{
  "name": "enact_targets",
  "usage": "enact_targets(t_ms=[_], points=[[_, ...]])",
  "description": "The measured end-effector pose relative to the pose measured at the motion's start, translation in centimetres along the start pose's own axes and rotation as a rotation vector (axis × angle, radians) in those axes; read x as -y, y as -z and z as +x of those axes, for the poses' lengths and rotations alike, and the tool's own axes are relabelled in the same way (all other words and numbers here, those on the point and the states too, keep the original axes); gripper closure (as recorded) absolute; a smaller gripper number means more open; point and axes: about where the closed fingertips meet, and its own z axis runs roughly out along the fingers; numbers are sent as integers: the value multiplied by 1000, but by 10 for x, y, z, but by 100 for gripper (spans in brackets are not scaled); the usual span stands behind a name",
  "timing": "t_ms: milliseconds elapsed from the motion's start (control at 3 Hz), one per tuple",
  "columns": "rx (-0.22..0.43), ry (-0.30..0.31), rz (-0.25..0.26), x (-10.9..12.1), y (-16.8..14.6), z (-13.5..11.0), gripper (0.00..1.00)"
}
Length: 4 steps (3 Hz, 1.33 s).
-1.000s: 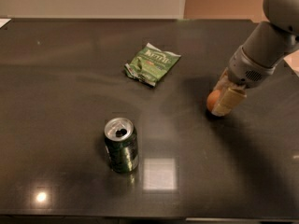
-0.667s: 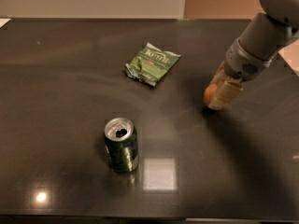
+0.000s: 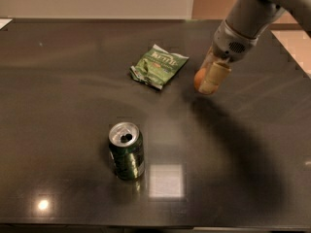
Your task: Move orange near green jalapeno chip bag
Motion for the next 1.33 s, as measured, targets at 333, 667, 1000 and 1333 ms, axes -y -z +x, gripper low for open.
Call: enact_targets(t_ms=[333, 667, 1000, 1333], points=[[19, 23, -2, 30, -8, -27, 100], [32, 32, -6, 50, -23, -42, 100], [56, 43, -6, 62, -37, -50, 82], [76, 51, -13, 69, -47, -55, 58]])
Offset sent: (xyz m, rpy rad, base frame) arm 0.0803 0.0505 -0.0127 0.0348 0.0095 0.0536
